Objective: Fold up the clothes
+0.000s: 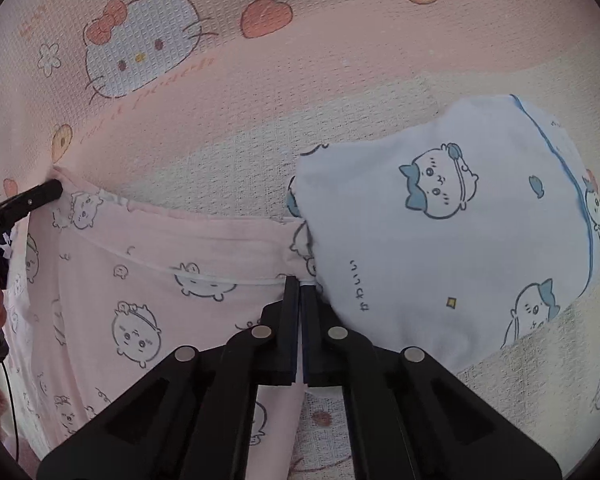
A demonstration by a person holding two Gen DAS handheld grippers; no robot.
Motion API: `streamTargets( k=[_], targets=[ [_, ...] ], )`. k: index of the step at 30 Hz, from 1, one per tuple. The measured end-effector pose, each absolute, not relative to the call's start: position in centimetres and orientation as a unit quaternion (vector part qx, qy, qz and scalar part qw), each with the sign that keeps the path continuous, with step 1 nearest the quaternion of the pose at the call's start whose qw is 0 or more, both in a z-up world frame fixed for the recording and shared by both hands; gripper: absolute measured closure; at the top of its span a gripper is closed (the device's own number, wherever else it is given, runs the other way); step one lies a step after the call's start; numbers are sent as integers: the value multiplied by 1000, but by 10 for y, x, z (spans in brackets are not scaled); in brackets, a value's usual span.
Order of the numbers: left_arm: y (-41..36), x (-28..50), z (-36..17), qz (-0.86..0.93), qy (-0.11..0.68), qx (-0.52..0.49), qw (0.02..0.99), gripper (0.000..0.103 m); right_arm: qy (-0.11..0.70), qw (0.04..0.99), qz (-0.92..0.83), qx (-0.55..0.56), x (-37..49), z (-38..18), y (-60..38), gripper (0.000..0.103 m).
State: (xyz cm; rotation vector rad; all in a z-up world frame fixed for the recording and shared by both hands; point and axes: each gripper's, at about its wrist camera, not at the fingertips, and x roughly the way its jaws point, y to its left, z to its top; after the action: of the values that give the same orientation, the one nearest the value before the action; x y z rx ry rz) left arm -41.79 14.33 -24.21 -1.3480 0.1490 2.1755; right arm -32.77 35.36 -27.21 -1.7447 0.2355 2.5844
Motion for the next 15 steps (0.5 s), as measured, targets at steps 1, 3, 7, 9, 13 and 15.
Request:
streamTargets(
  k=[1,3,7,9,13,15],
  targets=[
    [146,-421,-253,806,62,-518,279,95,65,10,829,-556,-328,-272,350,103],
    [150,-424,-259,798,65,-533,273,94,61,15,833,-550,-327,-270,348,103],
    [153,-416,-222,823,24,-483,297,94,89,29,849,-520,-318,-260,361,103],
    [168,-423,-237,802,70,-512,299,94,94,31,850,-517,-318,-261,364,103],
    [157,-432,-248,770,73,-563,291,67,111,24,833,-541,-323,-267,365,101],
    [141,-429,-228,783,38,-549,289,40,119,10,830,-546,-320,-261,364,83]
  ],
)
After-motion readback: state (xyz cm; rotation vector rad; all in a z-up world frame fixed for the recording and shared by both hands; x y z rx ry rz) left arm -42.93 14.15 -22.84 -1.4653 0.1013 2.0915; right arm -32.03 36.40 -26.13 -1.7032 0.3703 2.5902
